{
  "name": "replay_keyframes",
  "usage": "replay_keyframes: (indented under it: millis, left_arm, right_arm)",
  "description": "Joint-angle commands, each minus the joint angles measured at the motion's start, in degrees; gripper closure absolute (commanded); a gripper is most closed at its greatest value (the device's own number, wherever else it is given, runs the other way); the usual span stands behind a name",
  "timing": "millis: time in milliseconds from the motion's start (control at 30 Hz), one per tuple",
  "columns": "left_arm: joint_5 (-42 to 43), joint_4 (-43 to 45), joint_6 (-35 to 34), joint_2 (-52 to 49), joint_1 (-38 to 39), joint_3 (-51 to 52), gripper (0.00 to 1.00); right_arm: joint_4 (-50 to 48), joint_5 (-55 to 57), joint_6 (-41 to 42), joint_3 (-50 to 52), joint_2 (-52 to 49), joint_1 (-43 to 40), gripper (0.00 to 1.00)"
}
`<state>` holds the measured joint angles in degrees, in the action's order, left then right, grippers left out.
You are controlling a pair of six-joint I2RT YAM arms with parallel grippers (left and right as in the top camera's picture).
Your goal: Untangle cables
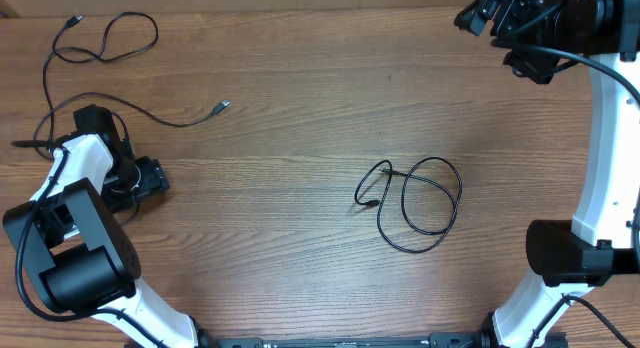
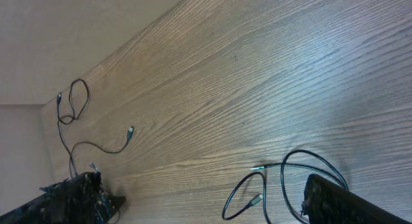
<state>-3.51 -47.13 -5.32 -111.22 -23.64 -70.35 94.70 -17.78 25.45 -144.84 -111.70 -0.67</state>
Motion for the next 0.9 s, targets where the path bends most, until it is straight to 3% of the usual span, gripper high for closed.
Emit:
replay_keyframes:
  millis: [0,300,367,467,500,633,867]
  left_arm:
    - [-2.9,1.2,1.5,-1.6,-0.4,3.6,0.36]
    - [-2.4,1.6,1.5,-1.6,-0.4,3.6,0.80]
    - [-1.3,2.0,1.5,-1.6,-0.4,3.6,0.96]
    - [5.3,2.6,0.8,-1.6,-0.4,3.2,0.96]
    - [11.4,2.4,-1.6,-1.6,-0.4,1.8,0.96]
    - [23.0,-0.9,-5.9,-1.6,-0.4,-3.6,0.96]
    - [46.5,-5.2,-19.9,-1.6,-0.4,-16.0,0.96]
  right_arm:
    - [0.2,-0.3,-0.5,-0.6,0.4,0.0,0.00]
    - [0.2,-0.3,-0.5,-0.6,0.4,0.0,0.00]
    - [0.3,-0.3,-0.5,-0.6,0.4,0.0,0.00]
    - [0.6,-0.3,-0.5,-0.6,0.4,0.0,0.00]
    - [0.7,-0.2,-0.7,-0.6,0.4,0.0,0.00]
    - [0.6,-0.3,-1.7,-0.6,0.4,0.0,0.00]
    - [0.6,-0.3,-1.7,-0.6,0.4,0.0,0.00]
